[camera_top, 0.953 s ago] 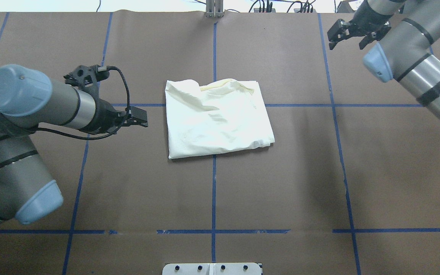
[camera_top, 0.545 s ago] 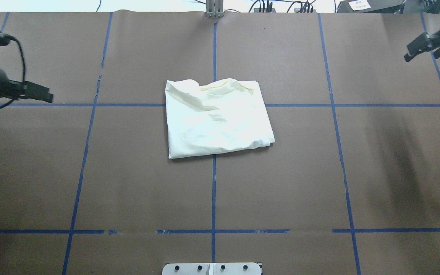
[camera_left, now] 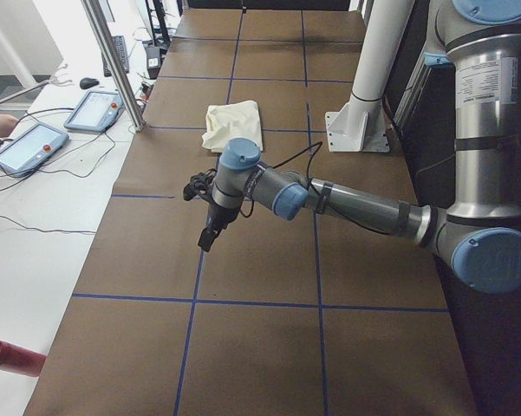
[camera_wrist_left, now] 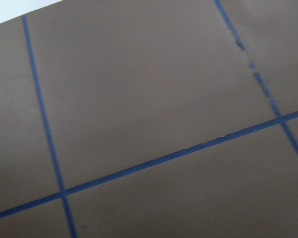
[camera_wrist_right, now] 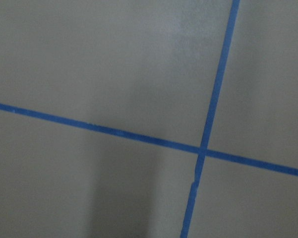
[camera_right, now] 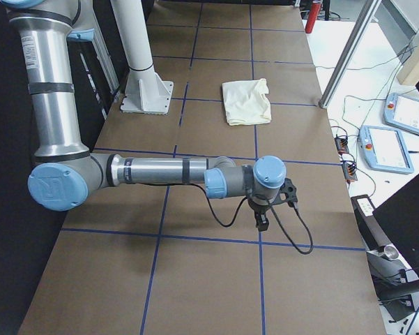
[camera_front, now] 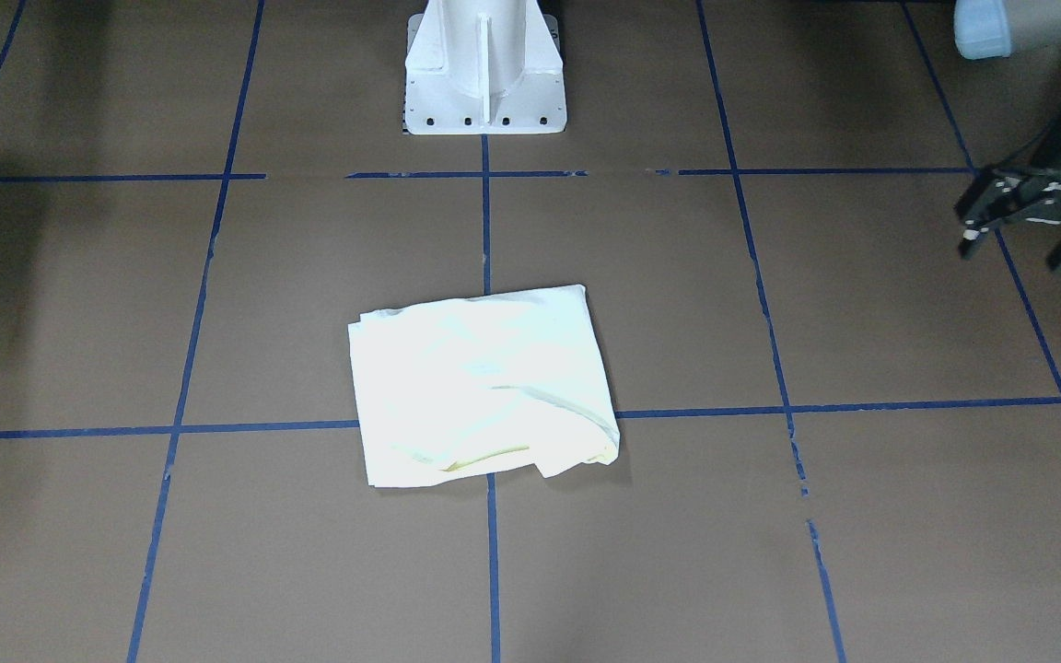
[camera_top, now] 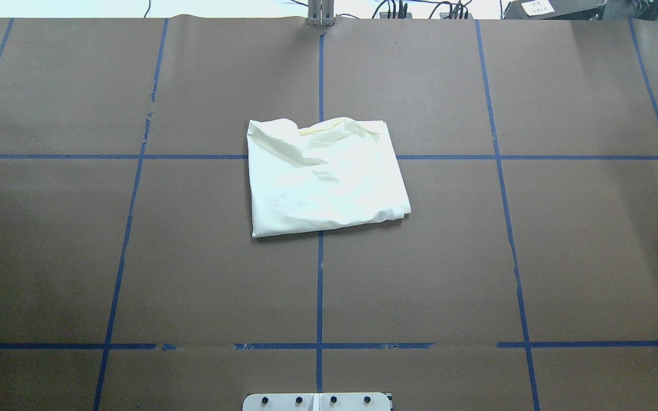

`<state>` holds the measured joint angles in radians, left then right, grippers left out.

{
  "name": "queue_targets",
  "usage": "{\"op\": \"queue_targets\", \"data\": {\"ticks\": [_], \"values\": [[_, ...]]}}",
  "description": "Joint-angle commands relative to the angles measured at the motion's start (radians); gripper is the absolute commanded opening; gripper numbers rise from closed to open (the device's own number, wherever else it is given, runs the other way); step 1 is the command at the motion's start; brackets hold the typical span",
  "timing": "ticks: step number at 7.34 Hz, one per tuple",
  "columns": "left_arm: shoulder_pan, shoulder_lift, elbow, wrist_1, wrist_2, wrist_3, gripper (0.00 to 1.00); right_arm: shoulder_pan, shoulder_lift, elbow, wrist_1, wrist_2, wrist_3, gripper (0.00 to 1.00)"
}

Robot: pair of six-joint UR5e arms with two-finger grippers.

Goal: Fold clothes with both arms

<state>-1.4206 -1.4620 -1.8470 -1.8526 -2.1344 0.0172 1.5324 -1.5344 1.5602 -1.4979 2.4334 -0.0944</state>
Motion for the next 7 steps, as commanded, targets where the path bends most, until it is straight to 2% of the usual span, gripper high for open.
{"op": "queue_targets", "data": {"ticks": [1,4,5,7], "values": [[-0.103,0.017,0.133,-0.006,-0.067,0.063,0.99,0.108,-0.151,0.23,-0.217,-0.01,-0.038,1.0],[-0.101,0.002,0.204,-0.074,-0.085,0.07,0.99,0.109,-0.153,0.247,-0.216,-0.048,-0.024,1.0],[-0.101,0.002,0.209,-0.051,-0.091,0.073,0.99,0.109,-0.158,0.241,-0.217,-0.083,-0.022,1.0],[-0.1,-0.015,0.193,0.051,-0.094,0.075,0.99,0.109,-0.162,0.172,-0.216,-0.083,-0.022,1.0]]}}
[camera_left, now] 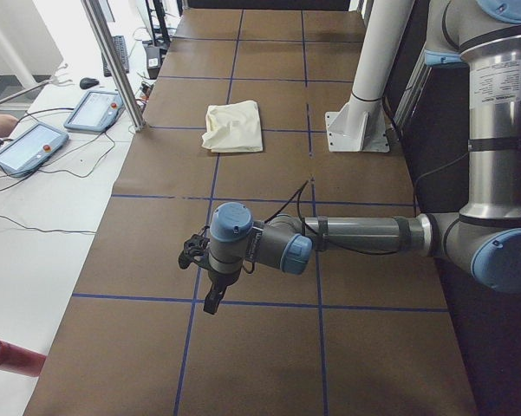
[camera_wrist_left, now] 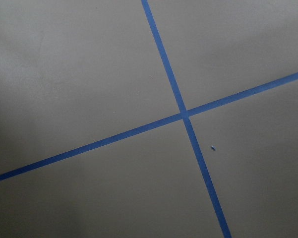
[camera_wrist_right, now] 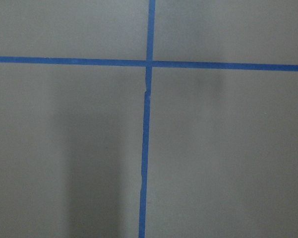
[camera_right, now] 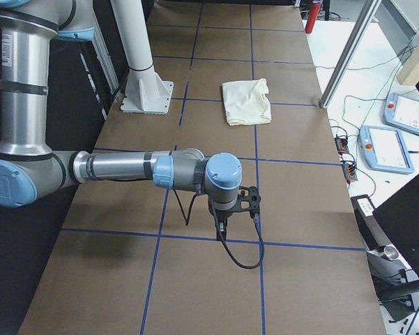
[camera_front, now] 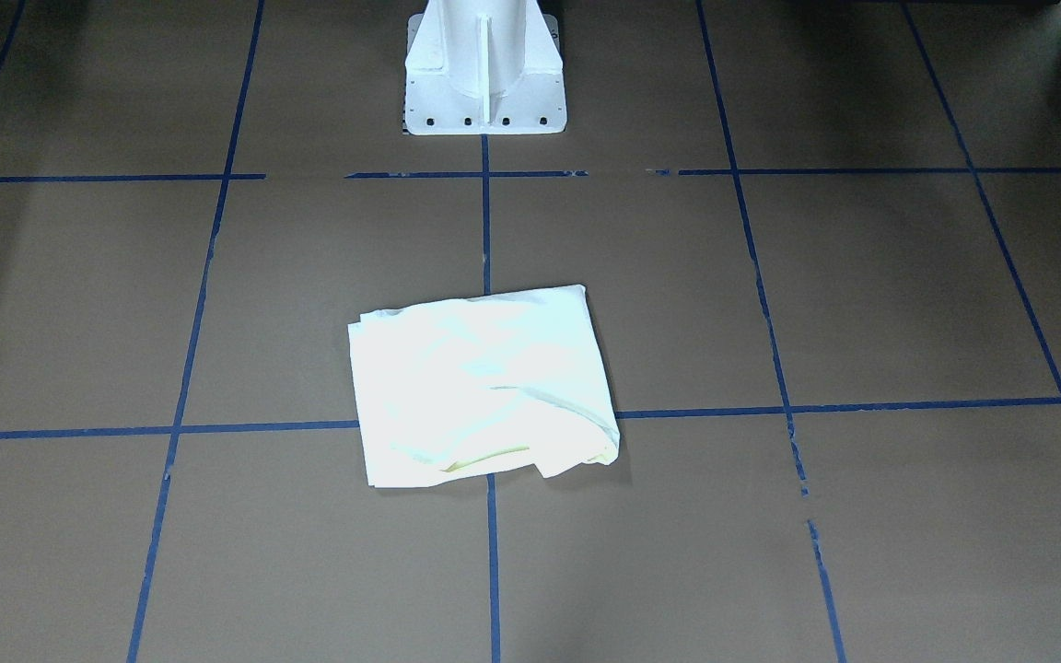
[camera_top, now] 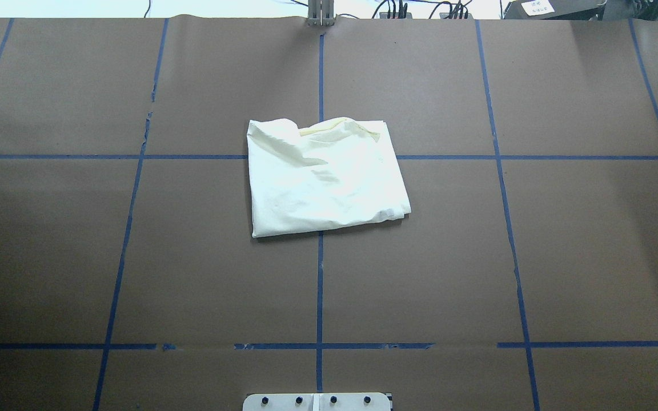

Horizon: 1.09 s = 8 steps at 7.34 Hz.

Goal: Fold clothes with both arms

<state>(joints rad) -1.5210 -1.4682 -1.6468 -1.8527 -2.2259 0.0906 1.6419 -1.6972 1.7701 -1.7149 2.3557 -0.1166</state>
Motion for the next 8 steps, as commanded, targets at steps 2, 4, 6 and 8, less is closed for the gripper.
{"op": "queue_targets", "data": {"ticks": [2,4,6,8], "values": [[-0.001,0.008,-0.025,0.061,-0.024,0.001,0.99,0.0,0.005,-0.038,0.001,-0.006,0.002,1.0],[-0.005,0.015,-0.042,0.128,-0.069,0.001,0.99,-0.002,0.008,-0.038,0.001,-0.003,0.002,1.0],[-0.004,0.122,-0.181,0.176,-0.067,0.003,0.99,-0.002,0.01,-0.04,0.014,-0.003,0.002,1.0],[-0.002,0.118,-0.179,0.191,-0.067,0.008,0.99,-0.002,0.01,-0.055,0.06,-0.003,0.003,1.0]]}}
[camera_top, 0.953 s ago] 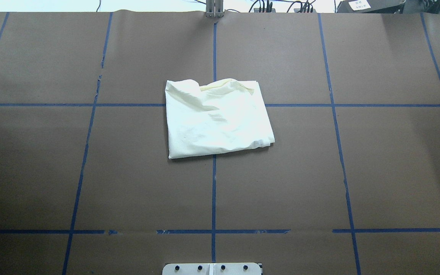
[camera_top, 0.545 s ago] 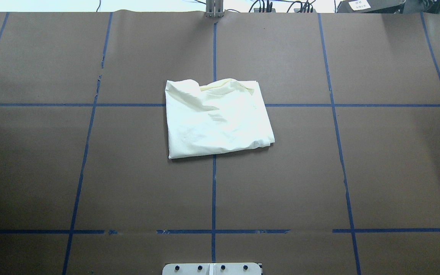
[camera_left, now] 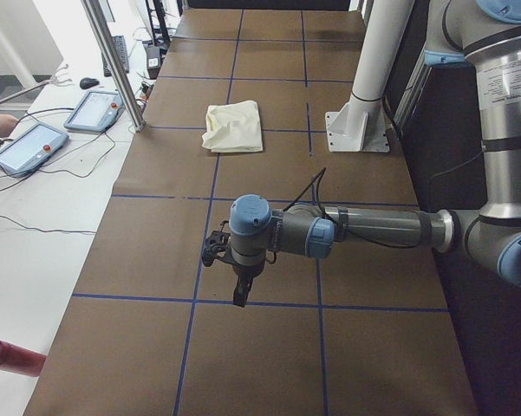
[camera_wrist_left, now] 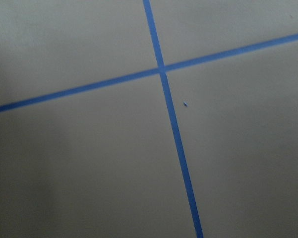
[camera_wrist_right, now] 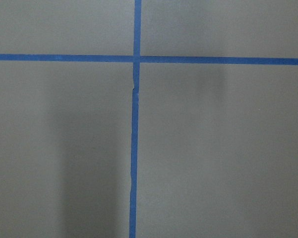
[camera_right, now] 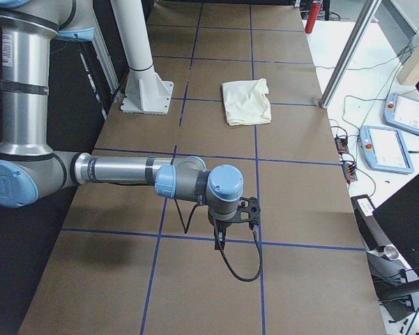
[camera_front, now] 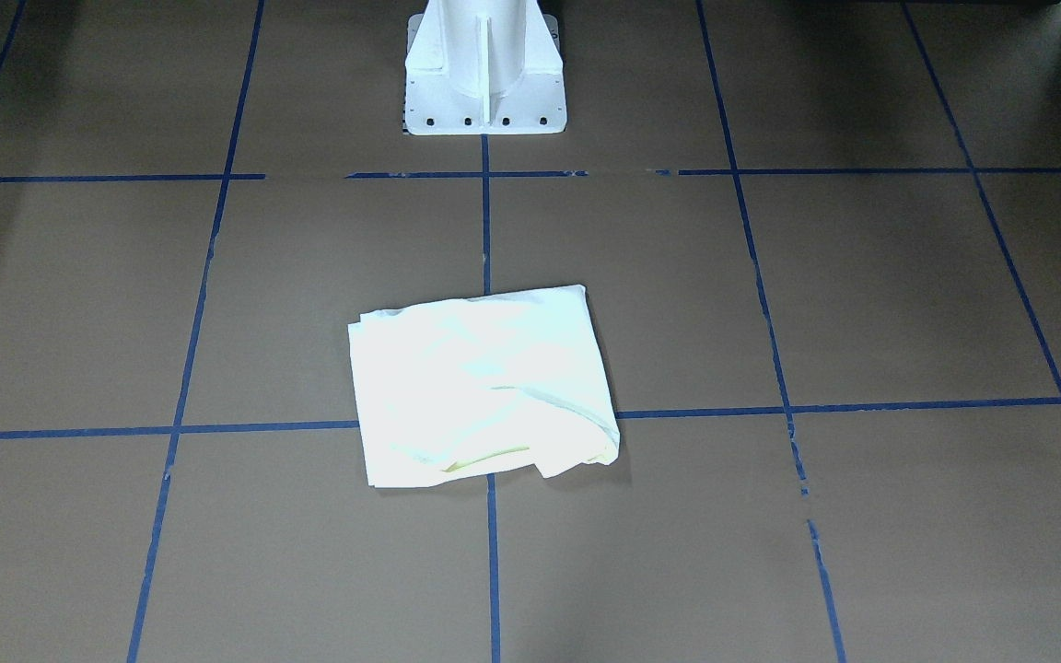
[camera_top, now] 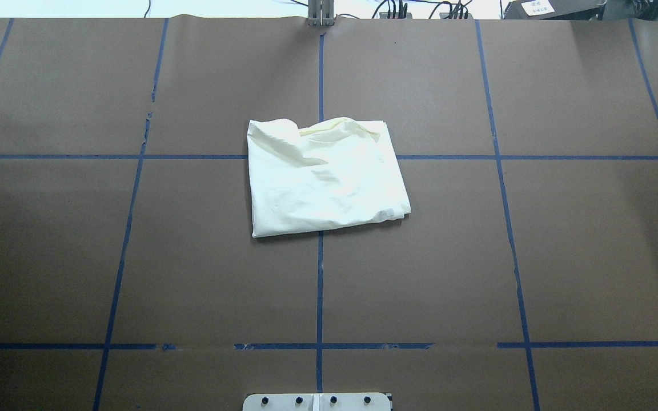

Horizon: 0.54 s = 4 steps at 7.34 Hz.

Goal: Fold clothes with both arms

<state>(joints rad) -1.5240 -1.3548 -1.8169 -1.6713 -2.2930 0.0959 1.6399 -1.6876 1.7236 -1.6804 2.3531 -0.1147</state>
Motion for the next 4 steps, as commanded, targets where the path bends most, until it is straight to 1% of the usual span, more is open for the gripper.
{"op": "queue_targets", "data": {"ticks": [1,4], "values": [[0.001,-0.001,-0.006,0.01,0.0,0.001,0.99,0.0,0.0,-0.018,0.03,0.0,0.0,1.0],[0.002,-0.007,-0.002,0.01,0.0,0.001,0.99,0.0,0.0,-0.018,0.031,0.002,0.001,1.0]]}}
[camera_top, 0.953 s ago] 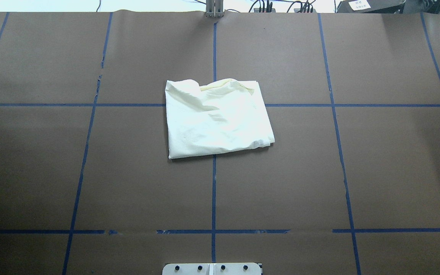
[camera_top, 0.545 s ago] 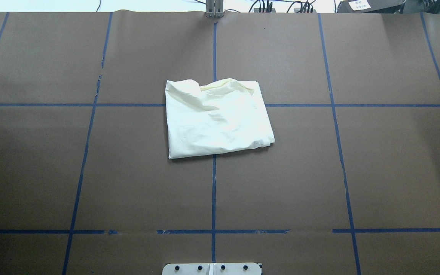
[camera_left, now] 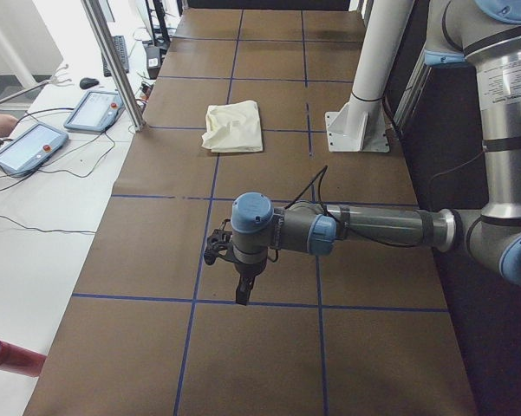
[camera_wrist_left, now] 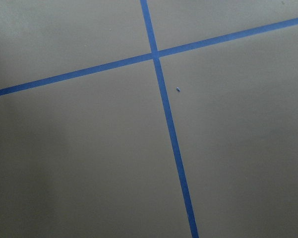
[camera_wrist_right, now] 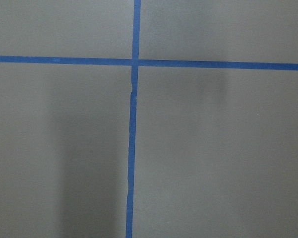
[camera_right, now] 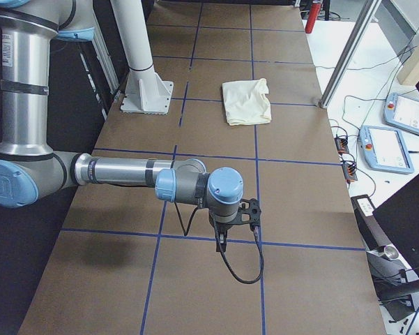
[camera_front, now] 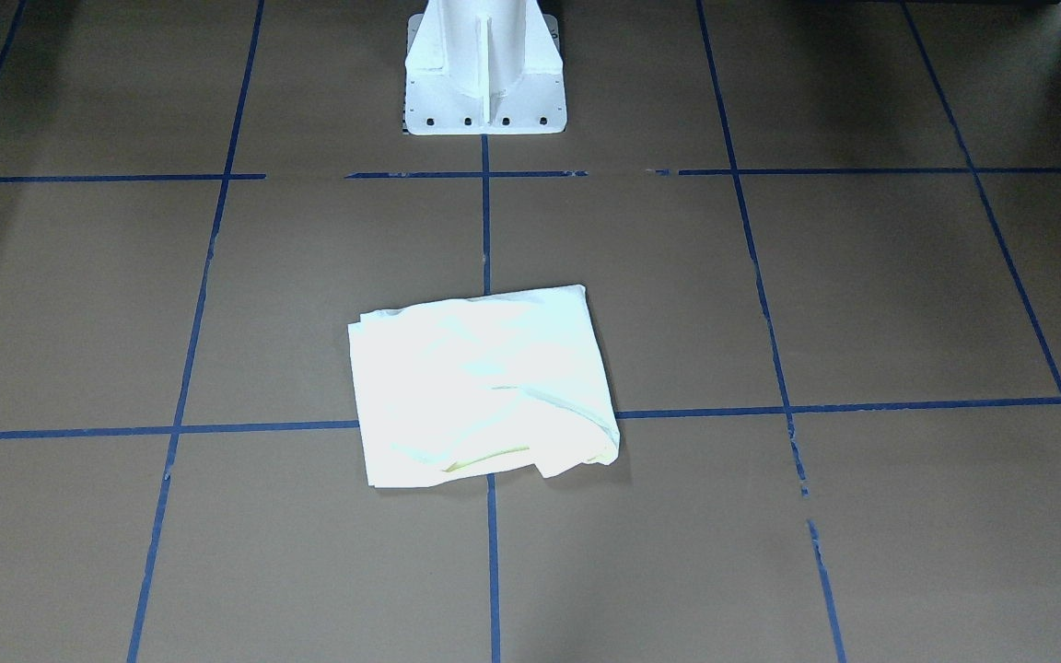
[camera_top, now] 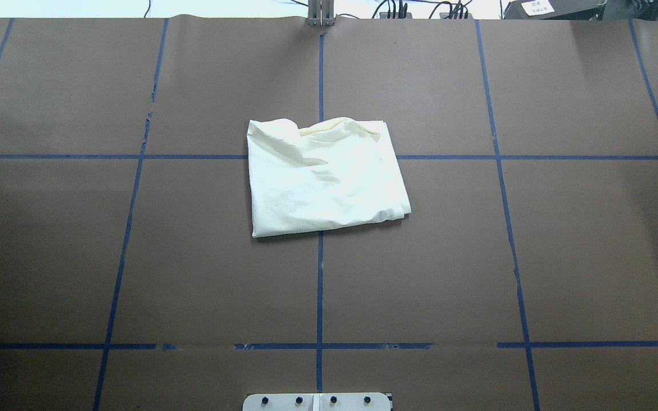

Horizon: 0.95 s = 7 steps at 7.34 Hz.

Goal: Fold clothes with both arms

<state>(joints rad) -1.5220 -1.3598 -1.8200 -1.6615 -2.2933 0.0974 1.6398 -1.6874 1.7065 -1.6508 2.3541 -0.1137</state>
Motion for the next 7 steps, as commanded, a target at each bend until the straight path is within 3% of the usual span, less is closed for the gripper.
{"op": "queue_targets", "data": {"ticks": [1,4,7], "values": [[0.0,-0.004,0.001,0.0,0.0,-0.001,0.99,0.0,0.0,-0.001,0.002,-0.001,0.0,1.0],[0.0,-0.015,0.002,0.002,-0.002,-0.162,0.99,0.0,0.0,-0.001,0.002,0.001,0.0,1.0],[-0.001,-0.018,0.004,0.002,-0.003,-0.183,0.99,0.0,0.0,0.002,0.002,0.001,0.0,1.0]]}}
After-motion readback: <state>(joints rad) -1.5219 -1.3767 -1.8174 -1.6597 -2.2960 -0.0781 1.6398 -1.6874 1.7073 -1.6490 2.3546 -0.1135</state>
